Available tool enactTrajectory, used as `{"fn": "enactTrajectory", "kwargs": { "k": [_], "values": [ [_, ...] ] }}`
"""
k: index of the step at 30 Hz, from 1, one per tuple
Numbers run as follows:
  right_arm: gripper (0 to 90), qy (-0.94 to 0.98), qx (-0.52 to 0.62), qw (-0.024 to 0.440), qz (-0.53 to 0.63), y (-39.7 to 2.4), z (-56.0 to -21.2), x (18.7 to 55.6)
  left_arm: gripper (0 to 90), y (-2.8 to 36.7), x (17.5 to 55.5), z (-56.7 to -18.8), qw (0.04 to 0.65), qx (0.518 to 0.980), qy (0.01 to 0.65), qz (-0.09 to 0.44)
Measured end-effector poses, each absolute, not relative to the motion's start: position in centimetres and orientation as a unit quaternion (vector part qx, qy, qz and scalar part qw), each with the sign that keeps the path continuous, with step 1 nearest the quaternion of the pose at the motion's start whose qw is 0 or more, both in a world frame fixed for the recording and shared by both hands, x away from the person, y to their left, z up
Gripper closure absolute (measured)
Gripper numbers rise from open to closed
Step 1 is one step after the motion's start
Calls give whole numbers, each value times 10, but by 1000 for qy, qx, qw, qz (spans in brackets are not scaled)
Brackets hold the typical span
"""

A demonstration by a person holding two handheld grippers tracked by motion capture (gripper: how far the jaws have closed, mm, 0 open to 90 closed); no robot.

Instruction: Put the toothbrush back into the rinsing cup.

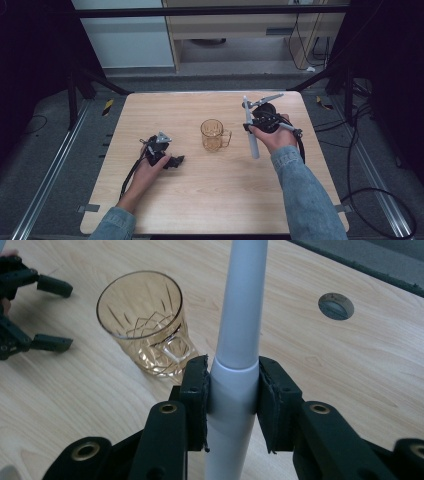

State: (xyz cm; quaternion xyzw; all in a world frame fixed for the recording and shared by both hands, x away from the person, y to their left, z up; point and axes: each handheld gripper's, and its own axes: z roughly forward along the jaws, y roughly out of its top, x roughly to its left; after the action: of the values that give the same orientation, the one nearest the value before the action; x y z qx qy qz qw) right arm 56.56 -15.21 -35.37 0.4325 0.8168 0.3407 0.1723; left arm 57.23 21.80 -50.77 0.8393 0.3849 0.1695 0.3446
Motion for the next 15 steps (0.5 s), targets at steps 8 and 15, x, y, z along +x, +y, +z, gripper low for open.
{"fn": "enactTrajectory", "kwargs": {
  "k": [8,15],
  "values": [
    [677,803,438,188,358,-149,-349,574,0,218,572,-508,346,838,386,169],
    [677,788,436,206,382,-141,-344,577,0,218,572,-508,346,838,386,169]
  ]
}}
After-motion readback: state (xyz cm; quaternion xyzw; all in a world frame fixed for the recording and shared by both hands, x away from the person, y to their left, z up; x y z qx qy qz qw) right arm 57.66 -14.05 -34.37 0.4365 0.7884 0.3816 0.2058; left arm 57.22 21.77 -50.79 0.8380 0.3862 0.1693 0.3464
